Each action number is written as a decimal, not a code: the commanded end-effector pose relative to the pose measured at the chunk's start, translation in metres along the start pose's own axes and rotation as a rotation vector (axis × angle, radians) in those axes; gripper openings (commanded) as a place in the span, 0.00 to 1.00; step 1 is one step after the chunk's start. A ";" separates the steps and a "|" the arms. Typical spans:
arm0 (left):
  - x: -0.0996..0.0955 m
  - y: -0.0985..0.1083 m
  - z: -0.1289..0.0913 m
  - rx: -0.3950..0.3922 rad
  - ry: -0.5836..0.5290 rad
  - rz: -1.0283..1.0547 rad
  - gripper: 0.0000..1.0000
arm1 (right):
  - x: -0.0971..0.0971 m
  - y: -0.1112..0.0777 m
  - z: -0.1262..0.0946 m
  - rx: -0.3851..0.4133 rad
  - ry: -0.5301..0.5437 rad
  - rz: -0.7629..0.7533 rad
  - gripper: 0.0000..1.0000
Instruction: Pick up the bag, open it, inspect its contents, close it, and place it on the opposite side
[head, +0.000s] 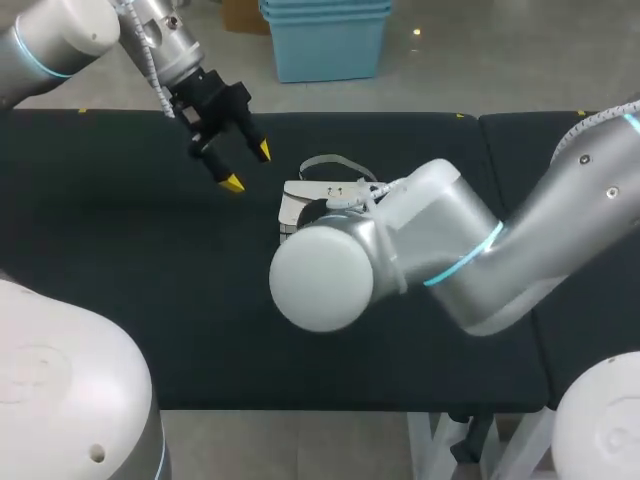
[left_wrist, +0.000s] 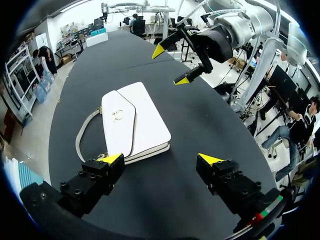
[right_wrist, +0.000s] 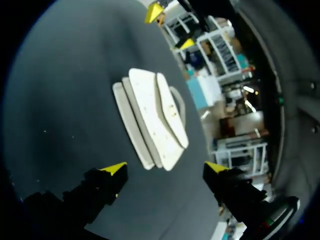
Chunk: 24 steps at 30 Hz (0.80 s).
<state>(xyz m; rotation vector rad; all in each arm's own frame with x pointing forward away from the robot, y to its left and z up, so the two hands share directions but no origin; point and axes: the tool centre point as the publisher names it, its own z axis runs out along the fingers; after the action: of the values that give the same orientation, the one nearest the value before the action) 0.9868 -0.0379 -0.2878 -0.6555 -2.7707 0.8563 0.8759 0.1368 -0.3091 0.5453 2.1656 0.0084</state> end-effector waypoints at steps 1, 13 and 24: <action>-0.003 -0.001 0.005 -0.012 0.013 0.010 1.00 | 0.002 -0.006 0.010 -0.018 -0.201 -0.078 1.00; -0.009 -0.006 0.012 -0.015 0.020 0.022 1.00 | -0.009 -0.004 0.039 -0.150 -0.108 -0.333 1.00; -0.009 -0.006 0.016 -0.022 0.026 0.049 1.00 | -0.011 0.002 0.056 -0.160 -0.068 -0.334 0.49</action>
<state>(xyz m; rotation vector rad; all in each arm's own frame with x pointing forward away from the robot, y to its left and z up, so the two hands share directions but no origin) 0.9869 -0.0532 -0.2961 -0.7336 -2.7584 0.8226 0.9219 0.1276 -0.3352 0.1068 2.1374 -0.0525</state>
